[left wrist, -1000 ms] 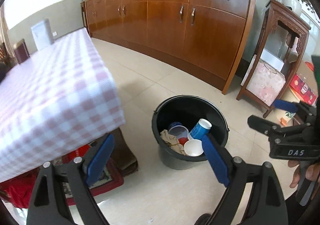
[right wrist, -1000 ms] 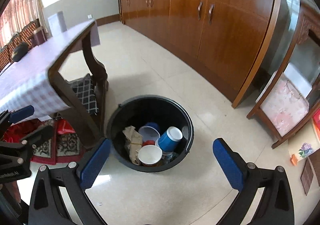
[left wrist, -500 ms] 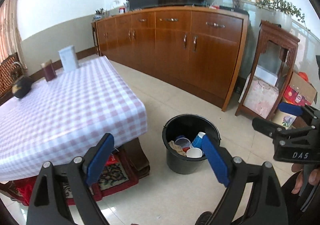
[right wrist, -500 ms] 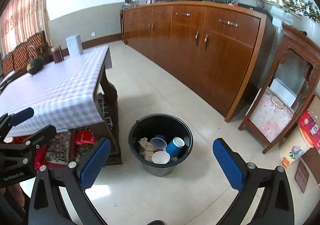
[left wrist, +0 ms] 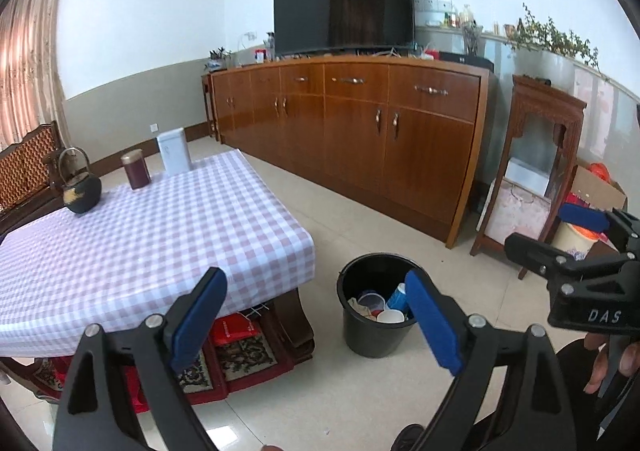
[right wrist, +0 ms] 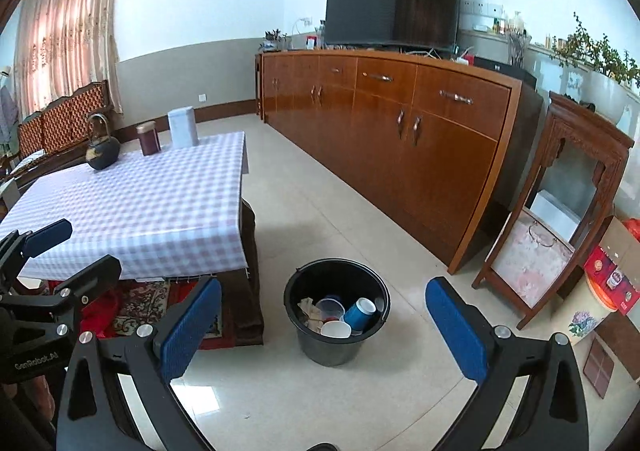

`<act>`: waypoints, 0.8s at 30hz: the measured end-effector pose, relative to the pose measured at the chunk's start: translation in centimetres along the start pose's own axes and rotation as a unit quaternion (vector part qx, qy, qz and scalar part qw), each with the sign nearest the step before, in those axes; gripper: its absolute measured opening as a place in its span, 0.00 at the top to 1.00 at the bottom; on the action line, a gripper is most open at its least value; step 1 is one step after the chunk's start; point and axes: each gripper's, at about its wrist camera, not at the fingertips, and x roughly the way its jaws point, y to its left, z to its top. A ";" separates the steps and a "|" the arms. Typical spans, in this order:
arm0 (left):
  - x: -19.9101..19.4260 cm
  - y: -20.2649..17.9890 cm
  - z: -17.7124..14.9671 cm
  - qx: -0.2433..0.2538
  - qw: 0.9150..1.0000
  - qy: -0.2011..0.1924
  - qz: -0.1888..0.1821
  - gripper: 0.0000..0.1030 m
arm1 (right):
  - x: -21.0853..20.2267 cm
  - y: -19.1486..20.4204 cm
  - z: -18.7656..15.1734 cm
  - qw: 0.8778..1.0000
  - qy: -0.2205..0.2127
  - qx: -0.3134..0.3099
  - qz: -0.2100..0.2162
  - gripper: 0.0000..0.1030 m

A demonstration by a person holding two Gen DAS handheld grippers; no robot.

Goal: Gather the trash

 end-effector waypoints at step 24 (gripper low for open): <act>-1.7 0.5 0.3 -0.009 0.999 -0.028 0.012 0.08 | -1.8 1.7 0.9 1.000 -0.022 -0.011 0.007 0.00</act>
